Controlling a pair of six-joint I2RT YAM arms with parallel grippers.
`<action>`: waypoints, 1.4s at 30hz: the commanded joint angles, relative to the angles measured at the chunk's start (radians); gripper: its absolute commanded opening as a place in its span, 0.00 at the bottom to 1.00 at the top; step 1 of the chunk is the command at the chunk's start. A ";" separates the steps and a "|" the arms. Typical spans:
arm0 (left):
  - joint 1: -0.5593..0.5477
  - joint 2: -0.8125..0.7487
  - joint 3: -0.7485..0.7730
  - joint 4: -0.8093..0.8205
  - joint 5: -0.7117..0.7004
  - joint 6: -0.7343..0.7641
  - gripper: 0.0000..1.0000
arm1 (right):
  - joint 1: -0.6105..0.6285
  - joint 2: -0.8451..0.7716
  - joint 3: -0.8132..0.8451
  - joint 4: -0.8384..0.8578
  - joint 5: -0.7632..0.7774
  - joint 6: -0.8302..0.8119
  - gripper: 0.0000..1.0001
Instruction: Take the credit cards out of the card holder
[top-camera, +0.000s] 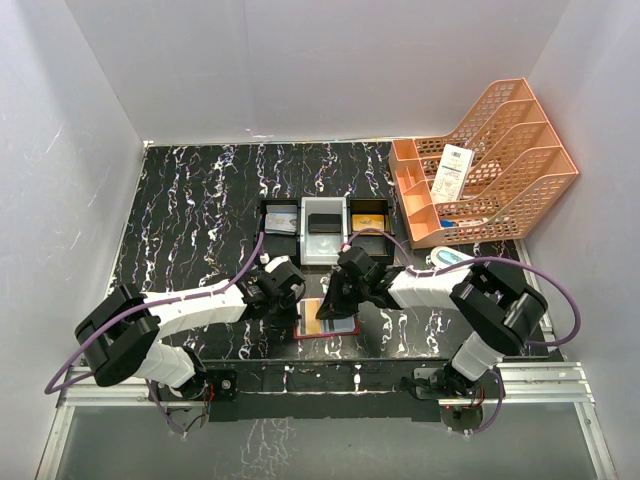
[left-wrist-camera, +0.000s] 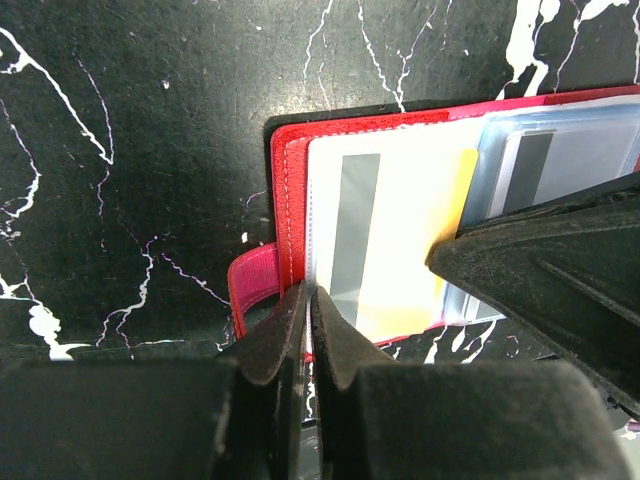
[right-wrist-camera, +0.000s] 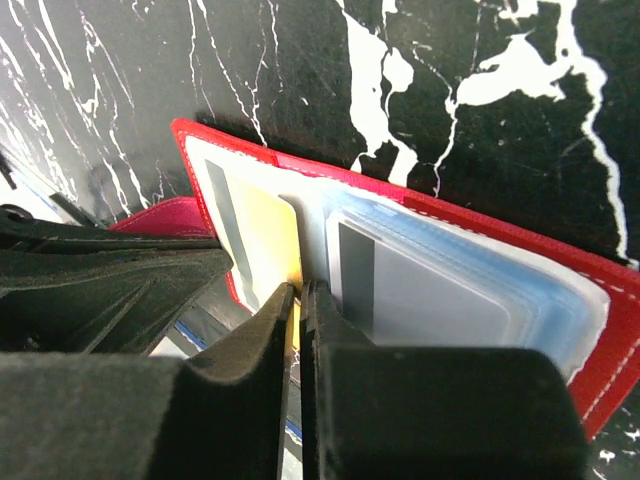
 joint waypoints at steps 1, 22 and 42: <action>-0.004 0.039 -0.041 0.005 0.024 0.005 0.03 | -0.006 -0.031 -0.035 0.147 -0.103 0.034 0.00; -0.005 0.016 -0.056 -0.015 0.012 -0.001 0.03 | -0.090 -0.084 -0.068 0.071 -0.176 -0.028 0.00; -0.004 0.008 -0.057 -0.021 0.006 -0.001 0.03 | -0.164 -0.054 -0.043 -0.067 -0.240 -0.191 0.00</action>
